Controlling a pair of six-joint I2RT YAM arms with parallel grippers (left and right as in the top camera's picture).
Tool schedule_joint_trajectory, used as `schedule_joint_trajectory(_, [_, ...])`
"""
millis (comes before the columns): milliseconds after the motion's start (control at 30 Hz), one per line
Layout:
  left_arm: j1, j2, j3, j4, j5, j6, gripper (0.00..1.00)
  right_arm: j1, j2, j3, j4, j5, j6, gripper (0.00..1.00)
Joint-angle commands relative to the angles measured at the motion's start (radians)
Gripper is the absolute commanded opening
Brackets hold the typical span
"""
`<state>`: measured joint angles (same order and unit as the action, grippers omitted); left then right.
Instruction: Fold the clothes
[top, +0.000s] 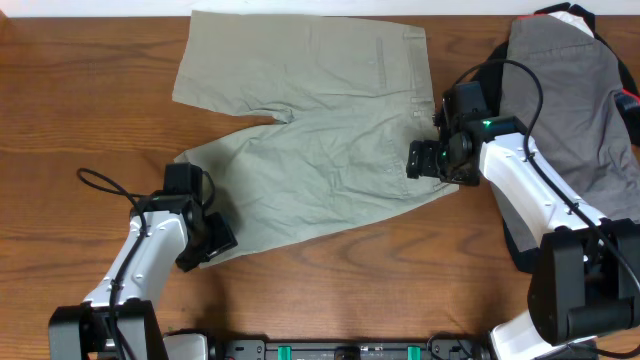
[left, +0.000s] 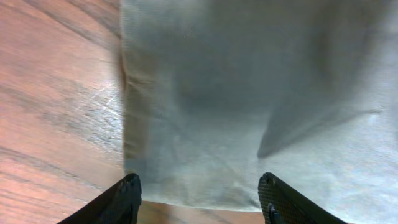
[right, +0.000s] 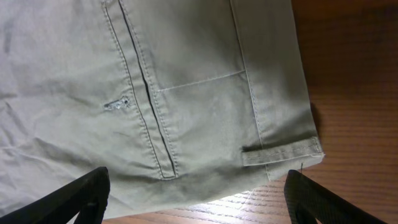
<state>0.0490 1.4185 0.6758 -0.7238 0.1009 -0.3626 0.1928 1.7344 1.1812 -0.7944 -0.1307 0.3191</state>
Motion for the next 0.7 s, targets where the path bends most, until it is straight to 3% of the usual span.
schedule_joint_trajectory(0, [0.004, 0.008, -0.004, -0.016, -0.093, 0.009, 0.63, -0.010, -0.006, -0.005, -0.010, 0.011, -0.029, 0.88])
schedule_joint_trajectory(600, [0.004, 0.076, -0.005, -0.018, -0.040, -0.002, 0.62, -0.010, -0.006, -0.005, 0.001, 0.010, -0.029, 0.89])
schedule_joint_trajectory(667, [0.004, 0.093, -0.005, -0.008, -0.030, -0.003, 0.57, -0.010, -0.006, -0.005, 0.001, 0.010, -0.029, 0.88])
